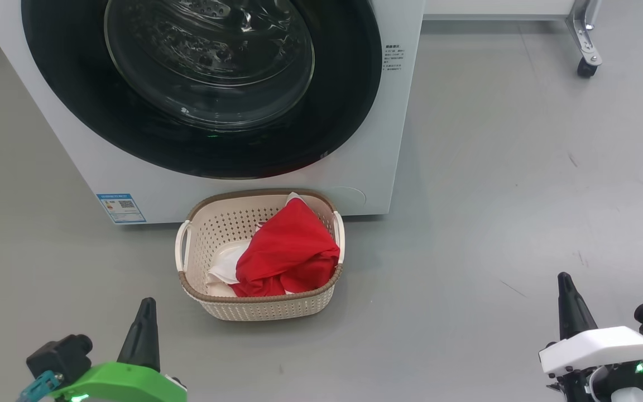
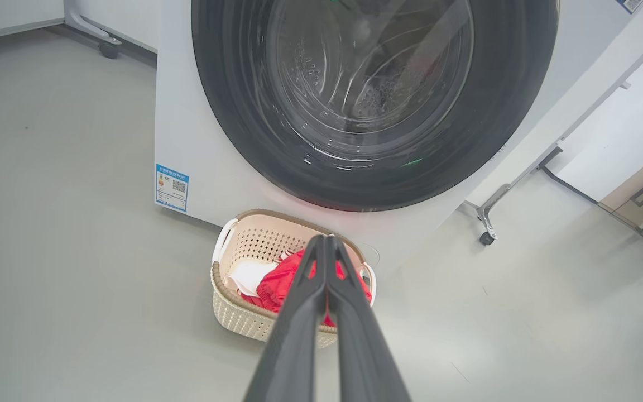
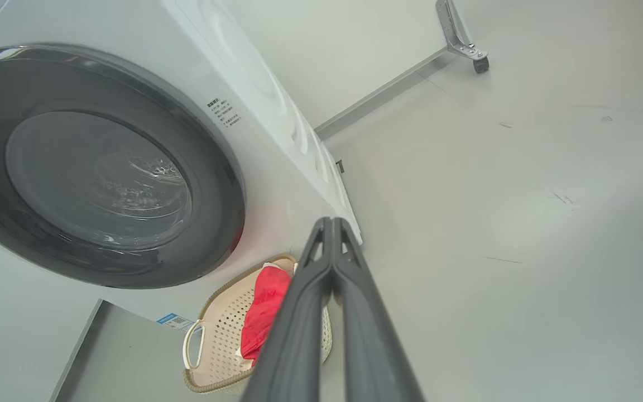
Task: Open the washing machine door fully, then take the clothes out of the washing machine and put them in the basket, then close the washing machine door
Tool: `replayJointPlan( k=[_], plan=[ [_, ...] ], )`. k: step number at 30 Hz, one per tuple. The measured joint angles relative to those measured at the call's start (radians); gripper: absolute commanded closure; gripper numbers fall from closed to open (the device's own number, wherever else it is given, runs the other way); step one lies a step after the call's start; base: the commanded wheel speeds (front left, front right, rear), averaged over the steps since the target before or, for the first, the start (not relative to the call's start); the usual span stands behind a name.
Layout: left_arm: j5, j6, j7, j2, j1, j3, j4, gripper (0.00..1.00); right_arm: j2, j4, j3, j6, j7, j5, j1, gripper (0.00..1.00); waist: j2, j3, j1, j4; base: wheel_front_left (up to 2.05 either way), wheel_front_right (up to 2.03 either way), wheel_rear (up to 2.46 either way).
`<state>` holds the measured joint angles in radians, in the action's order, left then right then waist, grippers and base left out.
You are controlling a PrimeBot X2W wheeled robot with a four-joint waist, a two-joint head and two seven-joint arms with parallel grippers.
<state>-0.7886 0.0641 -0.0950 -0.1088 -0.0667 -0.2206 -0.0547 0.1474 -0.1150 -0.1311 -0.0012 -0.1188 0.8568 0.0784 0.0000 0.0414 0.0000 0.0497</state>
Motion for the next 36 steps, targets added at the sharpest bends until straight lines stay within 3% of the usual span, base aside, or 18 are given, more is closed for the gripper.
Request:
replayJointPlan(
  k=[36],
  plan=[
    [-0.481, -0.085, 0.067, -0.001, 0.047, 0.101, -0.093, 1.00, -0.030, -0.076, 0.099, 0.060, 0.089, 0.430, -0.062, 1.00, 0.0000, -0.020, 0.0000, -0.027, 0.00, 0.00, 0.00]
  ],
)
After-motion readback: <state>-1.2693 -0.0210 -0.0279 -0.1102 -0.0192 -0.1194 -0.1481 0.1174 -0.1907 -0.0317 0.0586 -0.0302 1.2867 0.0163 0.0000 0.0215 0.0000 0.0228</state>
